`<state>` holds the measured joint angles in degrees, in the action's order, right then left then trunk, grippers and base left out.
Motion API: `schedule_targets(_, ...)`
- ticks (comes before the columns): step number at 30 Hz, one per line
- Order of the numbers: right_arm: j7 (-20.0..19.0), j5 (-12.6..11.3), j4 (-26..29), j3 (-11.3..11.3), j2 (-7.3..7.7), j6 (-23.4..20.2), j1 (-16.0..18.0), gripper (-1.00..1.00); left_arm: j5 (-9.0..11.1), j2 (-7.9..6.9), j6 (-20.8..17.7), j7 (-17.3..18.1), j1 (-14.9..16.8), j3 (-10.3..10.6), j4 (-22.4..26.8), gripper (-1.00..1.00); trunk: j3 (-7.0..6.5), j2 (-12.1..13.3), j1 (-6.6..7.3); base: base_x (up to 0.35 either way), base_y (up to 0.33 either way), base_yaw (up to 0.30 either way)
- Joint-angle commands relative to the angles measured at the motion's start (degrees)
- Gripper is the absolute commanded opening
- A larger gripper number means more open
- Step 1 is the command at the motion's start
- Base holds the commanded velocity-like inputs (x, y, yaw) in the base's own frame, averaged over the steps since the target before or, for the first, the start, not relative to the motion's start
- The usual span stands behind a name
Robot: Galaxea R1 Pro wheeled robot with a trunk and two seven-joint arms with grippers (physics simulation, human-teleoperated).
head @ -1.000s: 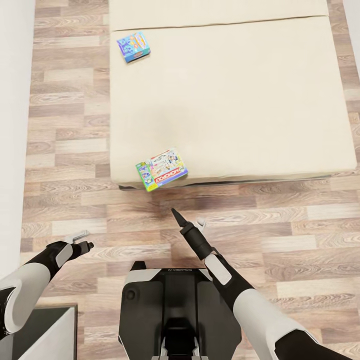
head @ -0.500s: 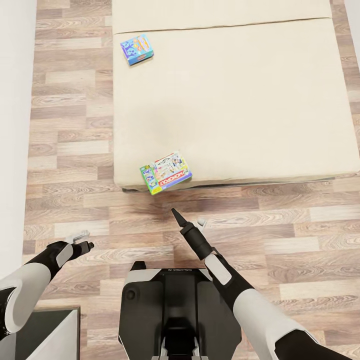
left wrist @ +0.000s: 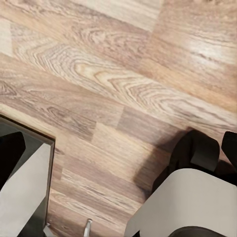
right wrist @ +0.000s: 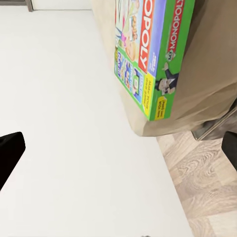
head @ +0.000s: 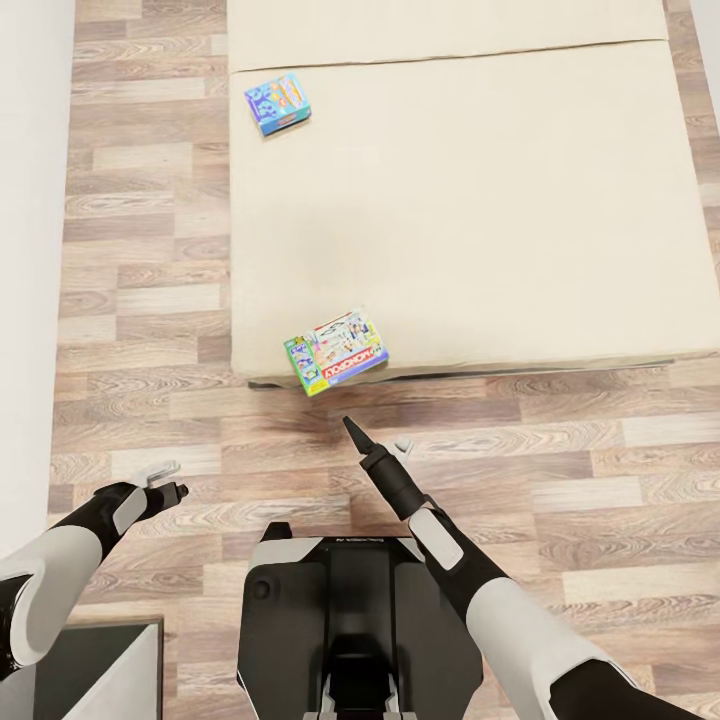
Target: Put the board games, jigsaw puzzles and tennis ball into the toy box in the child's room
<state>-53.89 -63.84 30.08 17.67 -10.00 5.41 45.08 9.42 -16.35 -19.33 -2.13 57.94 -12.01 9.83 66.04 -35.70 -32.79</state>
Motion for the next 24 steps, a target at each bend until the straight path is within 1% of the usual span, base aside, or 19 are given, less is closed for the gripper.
schedule_targets(1, -0.09, -0.23, -0.12, 0.26, 0.00, 0.56, 0.06, 1.00, 0.60, -0.01, -0.35, -0.23, -0.02, -0.03, 0.11, 1.00, 0.03, -0.06, -0.02, 0.003, 0.002, 0.000)
schedule_targets(9, -0.20, -0.24, -0.12, 0.26, 0.00, 0.63, 0.08, 1.00, 0.60, 0.00, -0.41, -0.24, -0.02, -0.03, 0.11, 1.00, 0.03, -0.06, -0.02, 0.001, 0.000, 0.000)
schedule_targets(24, -0.41, -0.23, -0.12, 0.26, 0.00, 0.65, 0.07, 1.00, 0.60, 0.00, -0.50, -0.18, -0.02, -0.03, 0.10, 1.00, 2.72, -6.07, -3.32, 0.000, 0.000, 0.000)
